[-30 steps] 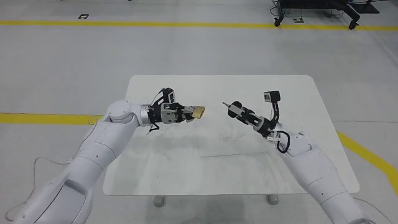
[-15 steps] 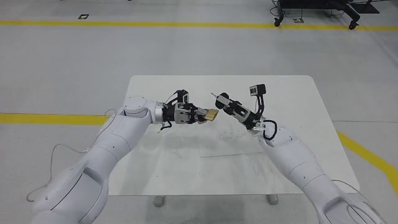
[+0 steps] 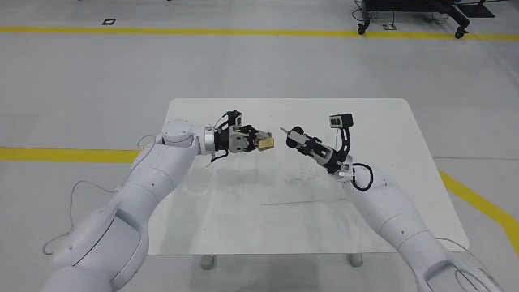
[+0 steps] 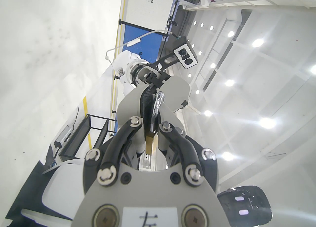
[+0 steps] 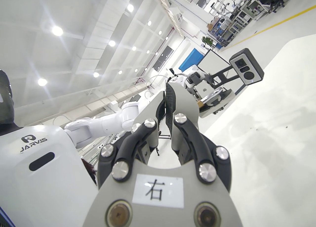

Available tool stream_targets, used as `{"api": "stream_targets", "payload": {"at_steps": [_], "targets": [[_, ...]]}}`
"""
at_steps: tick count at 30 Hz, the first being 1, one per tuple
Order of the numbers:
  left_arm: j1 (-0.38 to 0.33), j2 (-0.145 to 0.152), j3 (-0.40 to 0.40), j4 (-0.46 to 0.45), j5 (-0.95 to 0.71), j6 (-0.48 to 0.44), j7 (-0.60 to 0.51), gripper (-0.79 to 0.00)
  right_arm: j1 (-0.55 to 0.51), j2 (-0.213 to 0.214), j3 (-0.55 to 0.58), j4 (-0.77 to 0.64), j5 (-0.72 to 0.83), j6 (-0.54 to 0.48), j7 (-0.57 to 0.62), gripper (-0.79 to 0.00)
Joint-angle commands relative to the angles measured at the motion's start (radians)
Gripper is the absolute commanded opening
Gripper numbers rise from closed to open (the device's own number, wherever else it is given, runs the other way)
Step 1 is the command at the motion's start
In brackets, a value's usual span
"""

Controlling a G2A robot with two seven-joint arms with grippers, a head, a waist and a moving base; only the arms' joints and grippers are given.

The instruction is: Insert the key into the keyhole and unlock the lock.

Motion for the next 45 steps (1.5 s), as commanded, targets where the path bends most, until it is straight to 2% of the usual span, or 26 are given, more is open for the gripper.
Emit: {"api": "stream_targets", "payload": {"at_steps": [1, 8, 10, 13, 17, 21, 36, 39, 42, 45], "targets": [[0.002, 0.0, -0.005, 0.003, -0.007, 0.004, -0.004, -0.785, -0.006, 0.002, 0.004, -0.014, 0.014, 0.006, 0.006, -0.785], [0.002, 0.0, -0.005, 0.003, -0.007, 0.004, -0.004, -0.785, -0.006, 0.002, 0.004, -0.014, 0.014, 0.006, 0.006, -0.785], [0.017, 0.002, -0.005, -0.008, 0.022, 0.009, 0.089, -0.785, -0.006, 0.002, 0.004, -0.014, 0.014, 0.006, 0.006, -0.785], [0.042, 0.004, -0.024, -0.05, 0.012, 0.027, 0.146, -0.785, -0.011, 0.002, 0.008, -0.026, -0.004, 0.018, -0.017, -0.785], [0.044, 0.002, -0.024, -0.084, 0.03, 0.118, 0.185, -0.785, -0.029, 0.004, 0.033, -0.054, -0.169, -0.028, -0.116, -0.785], [0.021, -0.004, -0.018, -0.096, 0.072, 0.179, 0.194, -0.785, -0.091, 0.019, 0.131, -0.145, -0.424, -0.041, -0.263, -0.785], [0.011, -0.002, -0.019, -0.082, 0.112, 0.182, 0.193, -0.785, -0.092, 0.019, 0.133, -0.144, -0.432, -0.037, -0.265, -0.785], [0.011, -0.002, -0.019, -0.082, 0.112, 0.182, 0.193, -0.785, -0.079, 0.031, 0.184, -0.22, -0.646, -0.041, -0.265, -0.785], [0.015, -0.002, -0.018, -0.084, 0.116, 0.181, 0.201, -0.785, -0.122, 0.048, 0.312, -0.364, -1.028, -0.041, -0.381, -0.785], [0.051, -0.003, -0.023, -0.122, 0.1, 0.241, 0.199, -0.785, -0.209, 0.061, 0.399, -0.559, -1.493, -0.041, -0.509, -0.785]]}}
